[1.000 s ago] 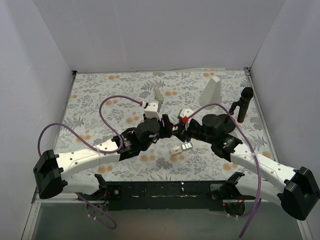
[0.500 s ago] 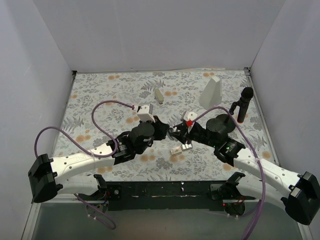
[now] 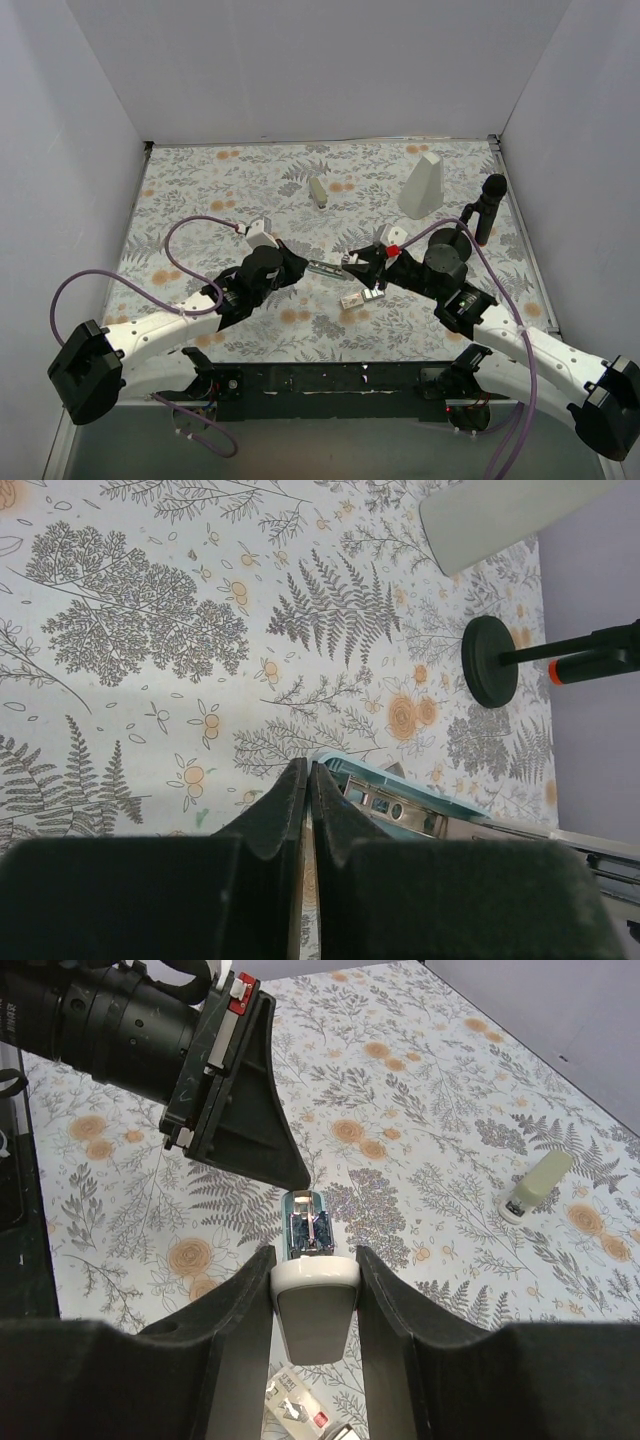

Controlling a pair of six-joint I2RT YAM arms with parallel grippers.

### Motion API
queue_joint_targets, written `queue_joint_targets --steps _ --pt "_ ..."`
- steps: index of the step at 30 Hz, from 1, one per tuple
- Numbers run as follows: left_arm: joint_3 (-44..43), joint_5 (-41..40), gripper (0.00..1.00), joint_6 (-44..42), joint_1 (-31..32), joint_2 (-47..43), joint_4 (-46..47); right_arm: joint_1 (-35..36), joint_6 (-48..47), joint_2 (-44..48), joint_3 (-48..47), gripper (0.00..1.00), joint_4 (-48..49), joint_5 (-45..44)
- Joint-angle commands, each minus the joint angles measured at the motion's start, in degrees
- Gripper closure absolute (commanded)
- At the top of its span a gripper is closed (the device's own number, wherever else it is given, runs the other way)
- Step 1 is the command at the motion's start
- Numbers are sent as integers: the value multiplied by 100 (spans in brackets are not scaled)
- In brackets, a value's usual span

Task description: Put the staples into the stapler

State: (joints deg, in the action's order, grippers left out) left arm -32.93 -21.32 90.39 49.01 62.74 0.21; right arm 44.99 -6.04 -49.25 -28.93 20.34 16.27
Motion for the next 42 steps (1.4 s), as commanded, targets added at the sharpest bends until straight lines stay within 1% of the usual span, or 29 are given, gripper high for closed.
queue_joint_targets --steps 1,2,5,8,9,12,15,17,20,23,27,32,37,39,42 --pt "287 399 100 330 -269 -25 -47 -43 138 285 19 99 1077 104" --pt "348 531 100 391 -278 45 249 -43 156 294 36 99 1121 148" --pt "410 1032 100 611 -278 246 601 -43 226 276 10 99 1262 297" --pt "340 1480 100 682 -278 659 796 -43 314 241 19 99 1446 411" --pt "261 1551 100 682 -278 852 805 -43 323 241 19 99 1481 438" --pt "269 1631 100 787 -278 942 866 -43 358 328 71 99 1570 395" --pt "410 1570 100 919 -278 767 1016 -52 306 399 80 99 1491 306" --pt "410 1543 100 832 -278 626 1043 -52 192 347 1 99 1264 324" --pt "427 1526 87 455 -278 372 1261 -52 78 250 -25 99 1148 359" --pt "401 1447 73 138 -287 73 1438 -52 -46 127 -113 99 832 385" --pt "278 1420 60 -372 -296 -147 1535 -52 -239 -5 -218 99 481 421" --pt "76 1525 58 -496 -296 -61 1517 -52 -301 -67 -236 99 418 456" --pt "-47 1816 57 -347 -296 439 1456 -52 -152 -32 -184 99 708 456" --pt "-56 1711 57 -224 -296 546 1211 -69 15 283 -52 99 1102 299" --pt "49 1640 57 -48 -296 625 1008 -148 147 766 89 99 1376 87"
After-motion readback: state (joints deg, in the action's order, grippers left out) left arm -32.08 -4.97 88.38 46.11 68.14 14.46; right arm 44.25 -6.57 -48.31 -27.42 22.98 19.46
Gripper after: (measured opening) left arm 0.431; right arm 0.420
